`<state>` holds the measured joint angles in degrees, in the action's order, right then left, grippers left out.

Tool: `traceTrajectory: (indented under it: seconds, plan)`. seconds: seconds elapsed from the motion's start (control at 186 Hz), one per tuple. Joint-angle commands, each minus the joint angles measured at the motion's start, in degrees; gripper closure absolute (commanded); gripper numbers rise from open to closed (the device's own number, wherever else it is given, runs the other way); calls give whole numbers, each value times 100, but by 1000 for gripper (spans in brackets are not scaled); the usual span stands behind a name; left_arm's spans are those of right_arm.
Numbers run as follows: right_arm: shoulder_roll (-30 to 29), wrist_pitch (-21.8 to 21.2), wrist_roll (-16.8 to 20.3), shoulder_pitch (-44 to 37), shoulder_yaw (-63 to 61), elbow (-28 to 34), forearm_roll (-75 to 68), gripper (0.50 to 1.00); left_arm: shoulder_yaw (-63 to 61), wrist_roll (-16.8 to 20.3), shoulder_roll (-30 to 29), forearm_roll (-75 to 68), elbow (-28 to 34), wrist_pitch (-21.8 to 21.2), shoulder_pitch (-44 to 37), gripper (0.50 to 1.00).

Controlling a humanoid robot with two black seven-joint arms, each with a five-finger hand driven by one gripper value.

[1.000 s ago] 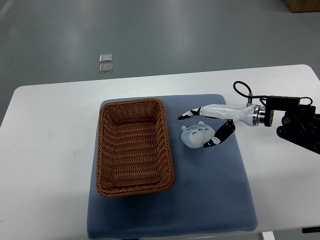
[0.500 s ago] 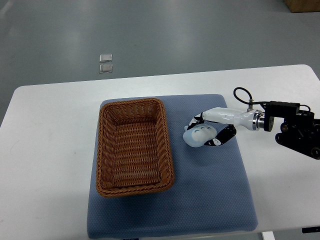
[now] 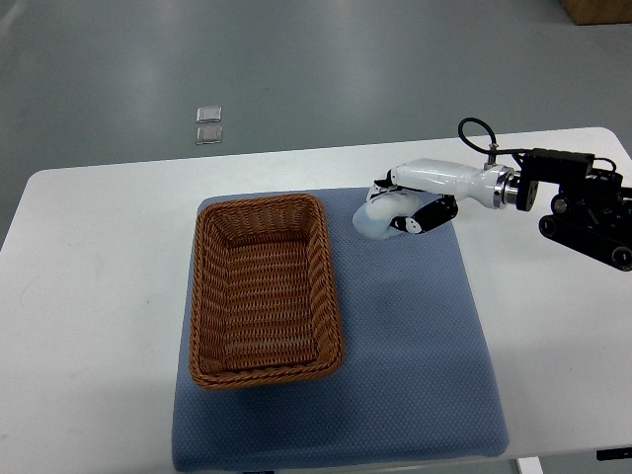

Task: Place blue toy in brown basket
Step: 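Carry the held toy with the right hand over the wicker basket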

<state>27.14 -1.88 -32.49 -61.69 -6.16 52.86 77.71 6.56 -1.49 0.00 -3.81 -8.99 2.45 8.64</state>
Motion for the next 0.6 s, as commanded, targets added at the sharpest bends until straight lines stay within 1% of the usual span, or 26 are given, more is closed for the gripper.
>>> traceTrajectory:
  seconds: [0.0, 0.167, 0.339, 0.446, 0.597]
  plan:
    - [-218, -102, -20, -238, 1, 5, -19, 1000, -14, 0, 0, -15, -6, 1, -29, 500]
    - [-534, -234, -29, -449, 89, -4, -10, 1000, -14, 0, 0, -24, 3, 1, -91, 500]
    - [-824, -251, -38, -537, 317, -30, 16, 1000, -23, -9, 0, -32, -32, 9, -293, 500]
    - [-1009, -243, -117, -625, 598, -48, 16, 1000, -23, 0, 0, -41, -76, 18, -486, 500]
    - [-1079, -251, -126, -713, 669, -100, 7, 1000, -32, 0, 0, -41, -94, 80, -609, 500]
